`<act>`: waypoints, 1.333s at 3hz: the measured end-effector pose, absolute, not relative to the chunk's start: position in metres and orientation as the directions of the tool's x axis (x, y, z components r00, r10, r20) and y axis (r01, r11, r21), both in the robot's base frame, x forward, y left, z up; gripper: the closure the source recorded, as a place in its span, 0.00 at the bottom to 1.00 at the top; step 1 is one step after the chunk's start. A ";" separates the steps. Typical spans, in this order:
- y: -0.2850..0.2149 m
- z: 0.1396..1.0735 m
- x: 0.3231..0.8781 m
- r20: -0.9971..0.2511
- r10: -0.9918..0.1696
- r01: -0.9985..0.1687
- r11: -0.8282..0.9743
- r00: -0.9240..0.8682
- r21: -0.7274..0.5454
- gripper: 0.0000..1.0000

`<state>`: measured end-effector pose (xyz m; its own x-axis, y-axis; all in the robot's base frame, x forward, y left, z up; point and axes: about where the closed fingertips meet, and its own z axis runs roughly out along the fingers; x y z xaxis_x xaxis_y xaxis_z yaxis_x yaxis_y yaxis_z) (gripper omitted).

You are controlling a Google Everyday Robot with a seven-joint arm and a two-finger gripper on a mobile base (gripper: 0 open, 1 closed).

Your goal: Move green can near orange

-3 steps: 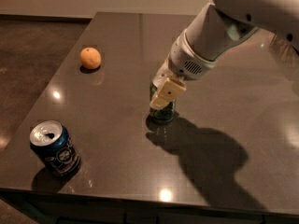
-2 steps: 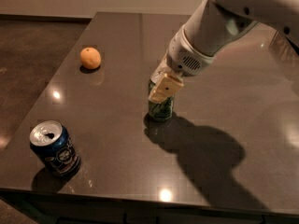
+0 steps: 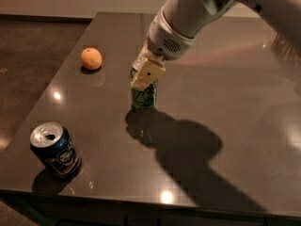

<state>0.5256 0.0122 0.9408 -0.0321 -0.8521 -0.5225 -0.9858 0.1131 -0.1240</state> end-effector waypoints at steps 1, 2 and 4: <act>0.043 0.951 0.540 -0.527 -0.850 -0.987 0.070 0.015 -0.141 1.00; 0.068 0.957 0.561 -0.527 -0.849 -0.985 0.054 0.041 -0.163 1.00; 0.104 0.953 0.613 -0.514 -0.855 -0.982 0.039 0.063 -0.185 1.00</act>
Offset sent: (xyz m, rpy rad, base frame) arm 0.0641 0.0848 0.0235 0.0074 -0.0676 0.0759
